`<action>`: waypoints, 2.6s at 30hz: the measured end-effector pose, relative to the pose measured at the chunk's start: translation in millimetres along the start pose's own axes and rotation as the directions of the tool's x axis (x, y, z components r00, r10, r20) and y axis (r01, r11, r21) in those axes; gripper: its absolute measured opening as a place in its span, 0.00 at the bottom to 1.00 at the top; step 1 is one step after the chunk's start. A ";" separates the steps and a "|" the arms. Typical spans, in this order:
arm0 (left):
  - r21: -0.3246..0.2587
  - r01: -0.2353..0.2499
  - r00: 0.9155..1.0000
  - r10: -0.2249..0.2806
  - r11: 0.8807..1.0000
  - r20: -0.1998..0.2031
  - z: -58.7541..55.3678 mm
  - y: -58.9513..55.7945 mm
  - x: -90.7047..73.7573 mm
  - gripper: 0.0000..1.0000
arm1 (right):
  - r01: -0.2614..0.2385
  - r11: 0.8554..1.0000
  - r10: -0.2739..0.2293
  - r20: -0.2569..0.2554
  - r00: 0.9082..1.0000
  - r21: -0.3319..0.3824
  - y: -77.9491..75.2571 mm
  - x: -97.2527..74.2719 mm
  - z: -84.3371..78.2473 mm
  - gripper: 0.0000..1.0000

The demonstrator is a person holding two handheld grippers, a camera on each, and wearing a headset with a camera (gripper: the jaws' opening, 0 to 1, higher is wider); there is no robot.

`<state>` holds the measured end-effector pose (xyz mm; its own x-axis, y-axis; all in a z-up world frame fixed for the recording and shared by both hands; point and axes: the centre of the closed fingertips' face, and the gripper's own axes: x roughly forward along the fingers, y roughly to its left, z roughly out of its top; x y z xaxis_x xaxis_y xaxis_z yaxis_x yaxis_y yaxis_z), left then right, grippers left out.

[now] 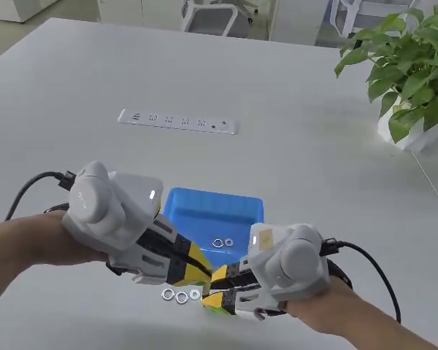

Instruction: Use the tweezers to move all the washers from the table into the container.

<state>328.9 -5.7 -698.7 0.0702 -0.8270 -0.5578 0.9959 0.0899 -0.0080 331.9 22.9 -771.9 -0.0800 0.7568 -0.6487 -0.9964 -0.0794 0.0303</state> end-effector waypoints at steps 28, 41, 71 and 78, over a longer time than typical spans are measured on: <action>-0.020 -0.019 1.000 0.019 1.000 -0.007 0.8 3.9 1.6 0.06 | 0.020 1.000 -0.020 0.006 1.000 -0.018 -1.7 -0.7 -0.9 0.09; -0.077 -0.040 0.999 0.041 0.996 0.018 5.4 4.8 -6.7 0.21 | 0.029 0.999 -0.029 0.012 1.000 -0.020 -1.4 -7.8 2.6 0.09; -0.235 -0.170 0.978 0.193 0.957 0.077 -10.4 6.9 -47.0 0.66 | 0.080 0.994 -0.078 0.037 0.996 -0.071 -17.8 -44.0 37.6 0.09; -0.258 -0.198 0.973 0.221 0.946 0.066 -16.1 9.3 -53.8 0.73 | 0.104 0.992 -0.099 0.059 0.993 -0.078 -31.5 -48.7 49.6 0.09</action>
<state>333.5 48.6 -682.1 0.2923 -0.8213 -0.4898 0.9134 0.3915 -0.1113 365.8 20.8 -703.5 0.0177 0.7976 -0.6029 -0.9940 -0.0511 -0.0969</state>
